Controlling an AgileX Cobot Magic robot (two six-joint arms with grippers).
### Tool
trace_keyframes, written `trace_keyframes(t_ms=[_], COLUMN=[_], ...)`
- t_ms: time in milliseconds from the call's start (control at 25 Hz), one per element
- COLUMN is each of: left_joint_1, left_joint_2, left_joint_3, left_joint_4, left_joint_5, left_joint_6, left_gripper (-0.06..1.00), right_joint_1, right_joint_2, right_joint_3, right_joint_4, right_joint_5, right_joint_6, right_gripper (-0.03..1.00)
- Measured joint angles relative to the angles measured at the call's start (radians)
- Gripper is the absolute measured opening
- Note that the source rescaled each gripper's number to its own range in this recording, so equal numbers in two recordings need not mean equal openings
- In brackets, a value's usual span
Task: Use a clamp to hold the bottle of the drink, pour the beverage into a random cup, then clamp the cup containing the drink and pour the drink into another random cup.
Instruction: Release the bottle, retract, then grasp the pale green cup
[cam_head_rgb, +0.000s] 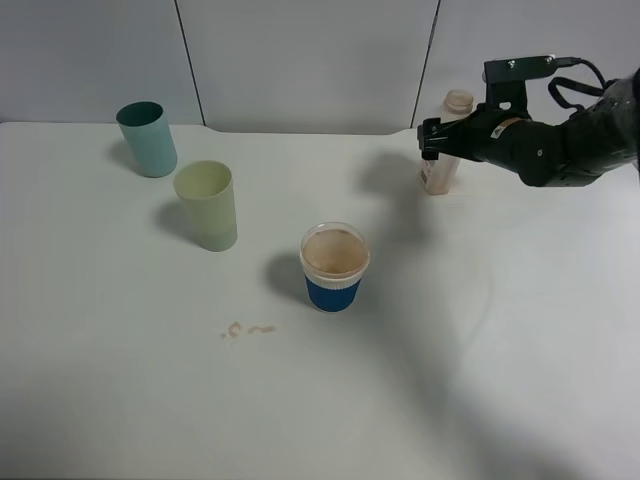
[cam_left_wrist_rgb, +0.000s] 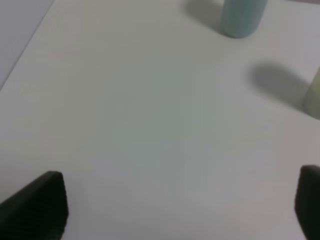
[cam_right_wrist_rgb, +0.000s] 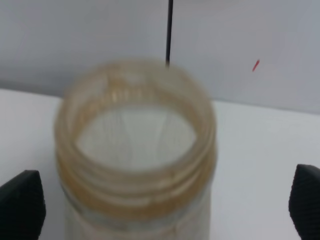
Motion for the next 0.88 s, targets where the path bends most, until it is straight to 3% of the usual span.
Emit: trace_keyframes(t_ms=[560, 880], left_joint_1=[0.0, 0.0], left_joint_2=[0.0, 0.0], left_joint_3=[0.0, 0.0], left_joint_4=[0.0, 0.0], left_joint_5=[0.0, 0.0], left_joint_6=[0.0, 0.0], left_gripper=[0.75, 0.75], right_joint_1=[0.0, 0.0], right_joint_2=[-0.322, -0.547], right_joint_3=[0.0, 0.001], right_joint_4=[-0.003, -0.11], right_joint_5=[0.245, 0.448], right_joint_6=[0.0, -0.002], right_gripper=[0.95, 0.95])
